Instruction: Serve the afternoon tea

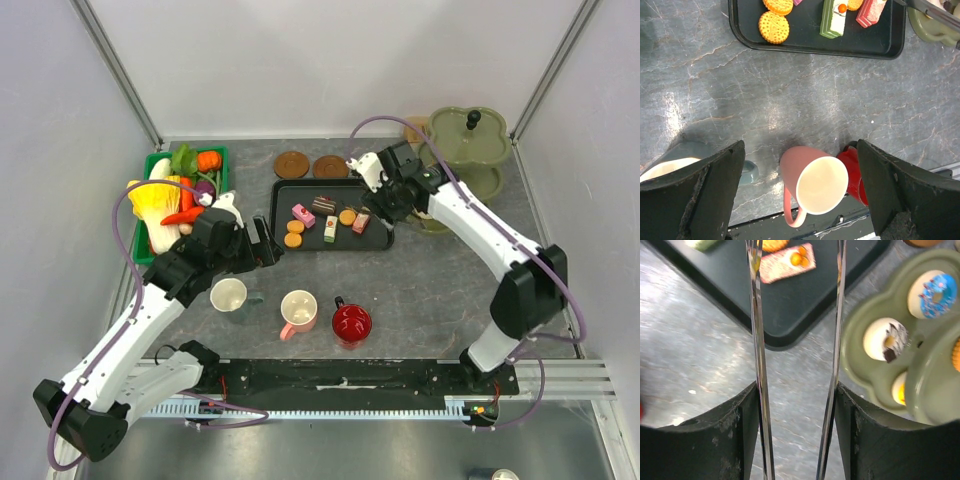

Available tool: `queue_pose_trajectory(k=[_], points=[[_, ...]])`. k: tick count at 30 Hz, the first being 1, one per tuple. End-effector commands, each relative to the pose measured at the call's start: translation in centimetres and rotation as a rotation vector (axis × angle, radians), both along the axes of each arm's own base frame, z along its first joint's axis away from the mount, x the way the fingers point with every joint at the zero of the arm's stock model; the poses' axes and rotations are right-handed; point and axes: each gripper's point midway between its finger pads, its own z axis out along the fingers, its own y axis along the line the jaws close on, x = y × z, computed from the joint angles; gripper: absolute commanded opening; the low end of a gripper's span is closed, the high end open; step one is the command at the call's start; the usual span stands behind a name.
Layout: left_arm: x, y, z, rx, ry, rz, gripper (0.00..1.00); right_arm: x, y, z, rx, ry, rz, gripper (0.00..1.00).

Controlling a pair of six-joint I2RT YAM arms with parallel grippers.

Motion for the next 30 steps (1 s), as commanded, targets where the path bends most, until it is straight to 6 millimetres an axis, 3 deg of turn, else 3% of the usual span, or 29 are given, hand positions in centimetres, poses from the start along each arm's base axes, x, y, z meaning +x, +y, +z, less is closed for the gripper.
queue_pose_trajectory(k=[1, 8, 16, 30], points=[[-0.1, 0.3, 0.1, -0.004, -0.007, 0.019, 0.98, 1.2, -3.8, 0.9, -0.268, 0.018, 0.029, 0.64], [0.1, 0.4, -0.4, 0.019, 0.004, 0.015, 0.98, 3.4, -0.5, 0.9, -0.291, 0.024, 0.233, 0.64], [0.2, 0.5, -0.6, 0.043, 0.005, 0.008, 0.98, 3.7, -1.0, -1.1, -0.384, 0.094, 0.283, 0.63], [0.3, 0.9, -1.0, 0.068, 0.006, 0.014, 0.98, 5.5, 1.6, -3.5, -0.386, 0.147, 0.341, 0.64]])
